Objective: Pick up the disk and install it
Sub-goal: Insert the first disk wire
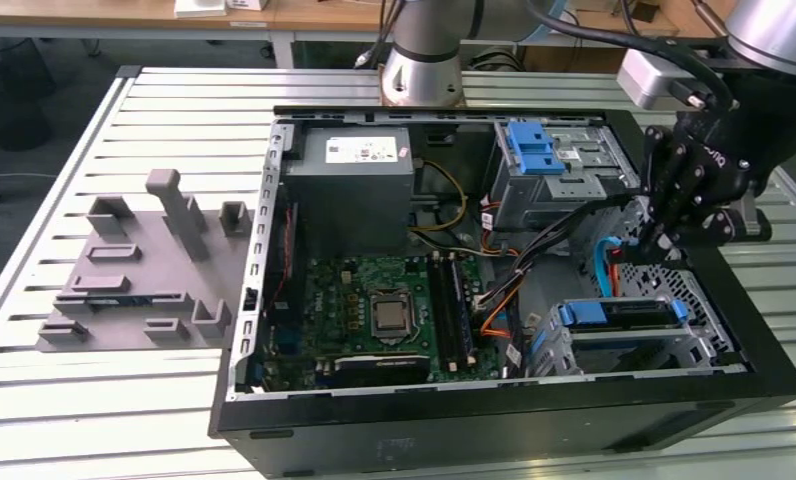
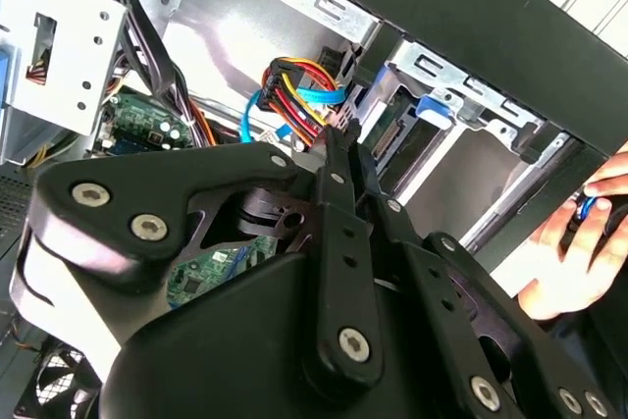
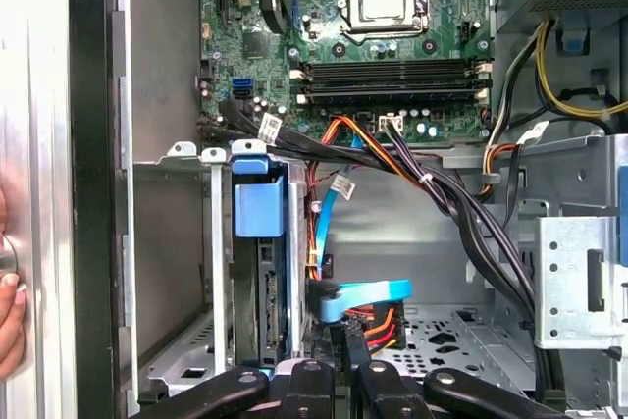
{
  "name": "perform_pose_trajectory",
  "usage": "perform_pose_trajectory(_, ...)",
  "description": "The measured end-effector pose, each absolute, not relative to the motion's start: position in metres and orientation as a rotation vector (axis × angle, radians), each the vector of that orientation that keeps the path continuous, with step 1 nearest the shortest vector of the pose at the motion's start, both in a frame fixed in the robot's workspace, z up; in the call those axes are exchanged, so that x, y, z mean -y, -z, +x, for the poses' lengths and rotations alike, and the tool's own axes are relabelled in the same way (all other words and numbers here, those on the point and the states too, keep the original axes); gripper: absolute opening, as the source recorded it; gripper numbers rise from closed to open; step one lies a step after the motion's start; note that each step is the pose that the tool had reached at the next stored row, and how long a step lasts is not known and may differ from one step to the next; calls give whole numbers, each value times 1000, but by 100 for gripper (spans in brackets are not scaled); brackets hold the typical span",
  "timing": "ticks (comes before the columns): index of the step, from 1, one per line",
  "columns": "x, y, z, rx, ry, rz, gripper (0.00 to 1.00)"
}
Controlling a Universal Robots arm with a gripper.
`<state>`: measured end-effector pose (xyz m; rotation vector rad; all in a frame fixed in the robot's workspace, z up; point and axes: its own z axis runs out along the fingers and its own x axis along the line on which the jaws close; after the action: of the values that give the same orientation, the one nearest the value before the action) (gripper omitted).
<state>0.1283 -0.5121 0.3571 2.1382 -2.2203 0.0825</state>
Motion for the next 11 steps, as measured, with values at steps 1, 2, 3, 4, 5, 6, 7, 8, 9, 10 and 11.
perform_pose_trajectory(1, 512, -357, 129, 2220, -80, 2137, 16)
perform_pose_trajectory(2, 512, -356, 129, 2219, -77, 2136, 16)
perform_pose_trajectory(3, 512, -356, 129, 2219, -73, 2135, 16)
perform_pose_trajectory(4, 512, -356, 129, 2220, -69, 2135, 16)
perform_pose_trajectory(5, 512, -355, 129, 2222, -64, 2134, 16)
perform_pose_trajectory(6, 512, -355, 129, 2223, -58, 2134, 16)
perform_pose_trajectory(7, 512, -354, 129, 2225, -51, 2134, 16)
perform_pose_trajectory(8, 512, -354, 129, 2227, -47, 2136, 16)
perform_pose_trajectory(9, 512, -354, 129, 2227, -46, 2136, 16)
perform_pose_trajectory(10, 512, -354, 129, 2227, -46, 2136, 16)
perform_pose_trajectory(11, 513, -354, 129, 2227, -46, 2136, 16)
